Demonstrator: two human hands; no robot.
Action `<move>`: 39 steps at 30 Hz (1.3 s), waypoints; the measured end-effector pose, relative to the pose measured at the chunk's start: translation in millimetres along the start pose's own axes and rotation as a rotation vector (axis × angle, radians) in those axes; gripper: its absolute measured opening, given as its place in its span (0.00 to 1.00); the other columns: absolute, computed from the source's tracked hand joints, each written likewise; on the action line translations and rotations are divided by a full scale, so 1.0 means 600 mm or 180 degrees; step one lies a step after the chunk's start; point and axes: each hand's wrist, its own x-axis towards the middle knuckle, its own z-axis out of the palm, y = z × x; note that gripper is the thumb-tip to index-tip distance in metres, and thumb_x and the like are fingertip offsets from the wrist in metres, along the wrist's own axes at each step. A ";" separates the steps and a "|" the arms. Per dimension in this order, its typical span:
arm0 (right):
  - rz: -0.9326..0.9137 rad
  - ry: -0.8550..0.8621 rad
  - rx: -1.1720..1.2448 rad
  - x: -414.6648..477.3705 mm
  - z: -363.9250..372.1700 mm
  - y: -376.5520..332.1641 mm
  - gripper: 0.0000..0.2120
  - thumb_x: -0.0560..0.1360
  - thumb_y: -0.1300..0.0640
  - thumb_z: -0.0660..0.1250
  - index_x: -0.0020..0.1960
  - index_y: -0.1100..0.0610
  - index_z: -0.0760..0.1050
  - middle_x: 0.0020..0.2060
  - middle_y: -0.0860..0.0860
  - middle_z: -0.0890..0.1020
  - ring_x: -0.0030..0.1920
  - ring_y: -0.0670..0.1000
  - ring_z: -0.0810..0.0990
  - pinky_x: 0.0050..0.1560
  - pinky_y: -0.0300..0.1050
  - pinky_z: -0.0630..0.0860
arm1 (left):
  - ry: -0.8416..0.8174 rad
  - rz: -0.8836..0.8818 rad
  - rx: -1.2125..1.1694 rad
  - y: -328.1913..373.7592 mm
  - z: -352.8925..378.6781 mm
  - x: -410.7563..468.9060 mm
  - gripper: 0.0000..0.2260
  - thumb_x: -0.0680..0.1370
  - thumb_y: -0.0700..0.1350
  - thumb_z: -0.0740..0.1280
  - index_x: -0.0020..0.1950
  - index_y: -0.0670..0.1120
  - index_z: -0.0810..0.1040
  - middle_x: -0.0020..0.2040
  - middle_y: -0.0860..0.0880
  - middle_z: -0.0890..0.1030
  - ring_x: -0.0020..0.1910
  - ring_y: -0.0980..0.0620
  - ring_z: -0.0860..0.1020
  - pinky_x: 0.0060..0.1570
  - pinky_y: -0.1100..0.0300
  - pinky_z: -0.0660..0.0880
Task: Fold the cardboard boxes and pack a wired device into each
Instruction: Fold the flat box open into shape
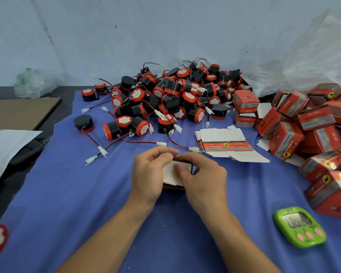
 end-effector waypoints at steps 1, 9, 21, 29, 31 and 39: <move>-0.0011 -0.0028 0.0078 0.000 -0.001 -0.002 0.09 0.78 0.53 0.70 0.44 0.39 0.83 0.40 0.30 0.82 0.44 0.35 0.78 0.39 0.26 0.70 | 0.0068 0.0064 0.0012 -0.001 0.002 -0.001 0.09 0.72 0.46 0.67 0.40 0.51 0.88 0.42 0.49 0.88 0.43 0.55 0.85 0.39 0.67 0.79; 0.0334 -0.0423 0.0422 0.015 -0.031 0.008 0.10 0.75 0.47 0.69 0.55 0.38 0.83 0.48 0.34 0.83 0.51 0.36 0.79 0.43 0.30 0.73 | 0.0339 0.0478 -0.0199 0.005 -0.002 0.003 0.12 0.75 0.43 0.64 0.39 0.48 0.87 0.42 0.47 0.87 0.44 0.51 0.84 0.42 0.62 0.79; -0.1248 0.0018 -0.1028 0.009 -0.009 0.023 0.26 0.63 0.77 0.68 0.47 0.49 0.67 0.76 0.41 0.69 0.81 0.52 0.58 0.67 0.40 0.68 | 0.0125 -0.0073 0.0189 0.006 -0.001 0.003 0.24 0.76 0.40 0.69 0.70 0.57 0.75 0.65 0.57 0.82 0.66 0.55 0.79 0.56 0.63 0.78; -0.0629 -0.0578 -0.1028 0.007 0.003 0.031 0.23 0.72 0.50 0.75 0.66 0.40 0.78 0.80 0.37 0.57 0.82 0.42 0.46 0.74 0.31 0.48 | 0.0388 0.0078 0.0030 0.002 -0.016 0.018 0.31 0.68 0.35 0.62 0.66 0.60 0.76 0.53 0.55 0.85 0.50 0.53 0.83 0.44 0.55 0.81; -0.0550 -0.0616 -0.1062 0.005 0.008 0.030 0.24 0.75 0.51 0.73 0.70 0.41 0.76 0.78 0.38 0.63 0.81 0.46 0.53 0.78 0.42 0.60 | 0.0340 0.0111 0.0314 -0.006 -0.020 0.022 0.33 0.68 0.30 0.61 0.66 0.59 0.76 0.52 0.55 0.84 0.48 0.54 0.81 0.42 0.56 0.78; -0.0208 -0.0943 0.0825 0.001 -0.003 0.019 0.18 0.67 0.59 0.69 0.53 0.47 0.88 0.65 0.36 0.79 0.69 0.43 0.76 0.63 0.41 0.75 | 0.0874 -0.0088 0.0985 -0.004 -0.028 0.032 0.12 0.78 0.42 0.66 0.54 0.58 0.80 0.35 0.57 0.80 0.38 0.54 0.78 0.35 0.56 0.72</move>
